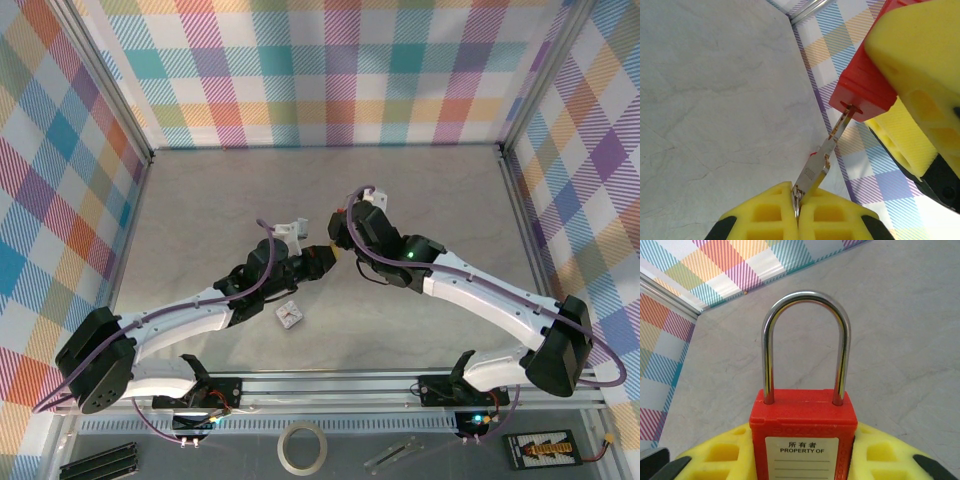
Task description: Unlock with the key
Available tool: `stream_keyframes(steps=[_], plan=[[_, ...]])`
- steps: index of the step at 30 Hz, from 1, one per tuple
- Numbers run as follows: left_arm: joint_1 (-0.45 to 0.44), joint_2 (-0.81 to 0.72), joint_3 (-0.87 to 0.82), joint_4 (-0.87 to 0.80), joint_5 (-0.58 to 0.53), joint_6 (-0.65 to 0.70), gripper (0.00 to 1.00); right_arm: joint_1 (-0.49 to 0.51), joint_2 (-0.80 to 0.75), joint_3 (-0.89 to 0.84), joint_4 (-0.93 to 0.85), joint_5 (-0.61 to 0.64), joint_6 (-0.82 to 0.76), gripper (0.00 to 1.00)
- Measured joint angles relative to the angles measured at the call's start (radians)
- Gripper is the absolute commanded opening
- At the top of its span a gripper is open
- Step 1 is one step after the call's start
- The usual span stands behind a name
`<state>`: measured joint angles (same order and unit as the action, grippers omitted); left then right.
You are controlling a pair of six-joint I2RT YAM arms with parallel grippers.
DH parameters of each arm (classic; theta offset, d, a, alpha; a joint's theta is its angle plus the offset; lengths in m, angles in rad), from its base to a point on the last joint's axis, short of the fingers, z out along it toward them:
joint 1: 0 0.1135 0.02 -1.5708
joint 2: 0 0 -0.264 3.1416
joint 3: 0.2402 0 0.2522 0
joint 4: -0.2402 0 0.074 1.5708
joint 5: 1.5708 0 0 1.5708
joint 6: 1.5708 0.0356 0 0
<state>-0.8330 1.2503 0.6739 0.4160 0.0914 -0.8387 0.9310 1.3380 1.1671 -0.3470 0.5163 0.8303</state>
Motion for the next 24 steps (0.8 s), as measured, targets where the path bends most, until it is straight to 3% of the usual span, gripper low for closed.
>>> stream_keyframes(steps=[24], plan=[[0.032, -0.011, 0.012, -0.069, 0.053, 0.014, 0.0, 0.005, -0.028, -0.095, 0.12, -0.016, -0.004, 0.0]])
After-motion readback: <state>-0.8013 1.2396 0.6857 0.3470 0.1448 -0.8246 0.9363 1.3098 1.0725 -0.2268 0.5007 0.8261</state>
